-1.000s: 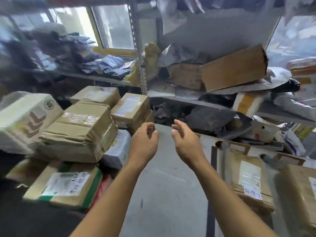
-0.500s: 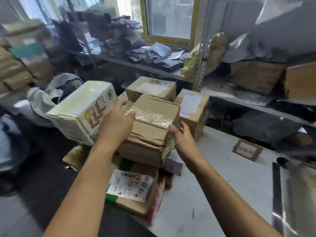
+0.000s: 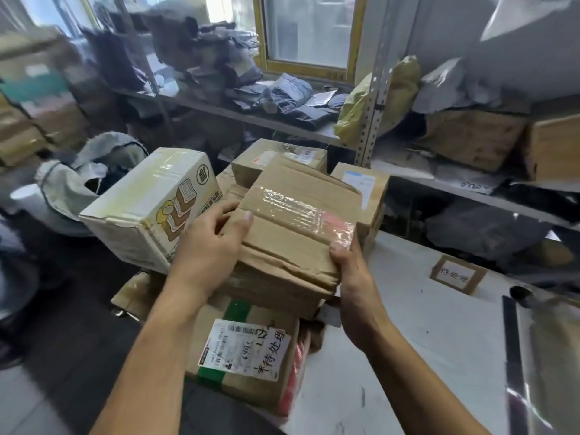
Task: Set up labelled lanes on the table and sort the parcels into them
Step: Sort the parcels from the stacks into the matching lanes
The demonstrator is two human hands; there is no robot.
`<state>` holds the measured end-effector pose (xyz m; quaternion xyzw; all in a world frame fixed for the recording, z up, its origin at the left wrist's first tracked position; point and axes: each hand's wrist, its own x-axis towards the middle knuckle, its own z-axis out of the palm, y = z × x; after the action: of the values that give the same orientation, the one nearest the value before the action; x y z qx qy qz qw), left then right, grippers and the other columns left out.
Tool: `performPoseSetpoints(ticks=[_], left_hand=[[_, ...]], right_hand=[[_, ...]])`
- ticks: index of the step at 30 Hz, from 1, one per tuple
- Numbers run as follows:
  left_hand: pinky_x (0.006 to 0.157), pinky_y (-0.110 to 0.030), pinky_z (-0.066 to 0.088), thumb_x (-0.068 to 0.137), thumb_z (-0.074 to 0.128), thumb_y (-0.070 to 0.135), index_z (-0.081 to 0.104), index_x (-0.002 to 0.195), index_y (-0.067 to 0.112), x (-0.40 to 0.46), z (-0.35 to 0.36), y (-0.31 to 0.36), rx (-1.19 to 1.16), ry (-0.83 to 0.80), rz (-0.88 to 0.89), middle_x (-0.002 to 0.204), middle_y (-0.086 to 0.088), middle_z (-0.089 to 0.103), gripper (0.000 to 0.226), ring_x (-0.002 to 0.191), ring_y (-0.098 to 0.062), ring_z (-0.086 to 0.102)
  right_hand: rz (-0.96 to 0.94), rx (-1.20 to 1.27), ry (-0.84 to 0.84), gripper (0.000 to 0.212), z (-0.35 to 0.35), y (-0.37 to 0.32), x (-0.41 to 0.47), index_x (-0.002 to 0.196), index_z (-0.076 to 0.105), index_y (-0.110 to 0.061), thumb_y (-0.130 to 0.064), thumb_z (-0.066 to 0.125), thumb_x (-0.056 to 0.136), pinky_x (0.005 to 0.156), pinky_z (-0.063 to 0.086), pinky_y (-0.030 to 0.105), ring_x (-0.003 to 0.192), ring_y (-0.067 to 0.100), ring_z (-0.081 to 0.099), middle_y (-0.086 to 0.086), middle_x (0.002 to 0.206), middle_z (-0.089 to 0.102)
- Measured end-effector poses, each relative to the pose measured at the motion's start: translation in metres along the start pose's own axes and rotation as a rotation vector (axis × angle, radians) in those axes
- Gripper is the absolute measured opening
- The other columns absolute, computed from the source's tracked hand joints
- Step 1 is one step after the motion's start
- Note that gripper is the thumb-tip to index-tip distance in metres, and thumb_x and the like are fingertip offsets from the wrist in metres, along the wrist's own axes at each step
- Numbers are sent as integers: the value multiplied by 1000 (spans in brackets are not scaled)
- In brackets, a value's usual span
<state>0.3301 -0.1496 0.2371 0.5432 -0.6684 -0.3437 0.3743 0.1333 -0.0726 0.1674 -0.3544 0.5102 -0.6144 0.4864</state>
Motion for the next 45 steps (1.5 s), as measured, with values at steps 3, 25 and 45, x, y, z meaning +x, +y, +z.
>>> performPoseSetpoints(ticks=[3,25,45], left_hand=[[81,-37,54,82,59,59,63,124,39,-21,11,21,-347,-170,-37,110,7,72,46,105,-17,68],[94,-26,48,92,50,53,61,126,36,-130,229,79,-271,-440,25,121,15,66,40,111,5,59],[121,-28,8,96,43,20,19,158,18,-167,307,59,196,-690,187,164,0,20,66,150,-15,15]], right_hand=[[62,104,7,67,-28,-14,-17,141,50,-29,-61,55,83,79,58,37,109,23,69,4,126,69],[15,106,455,50,-258,-19,-144,137,53,-16,-29,61,89,84,58,38,108,27,69,14,123,70],[222,-400,506,63,-229,39,-116,154,32,-36,-42,57,97,73,51,13,112,15,64,0,132,64]])
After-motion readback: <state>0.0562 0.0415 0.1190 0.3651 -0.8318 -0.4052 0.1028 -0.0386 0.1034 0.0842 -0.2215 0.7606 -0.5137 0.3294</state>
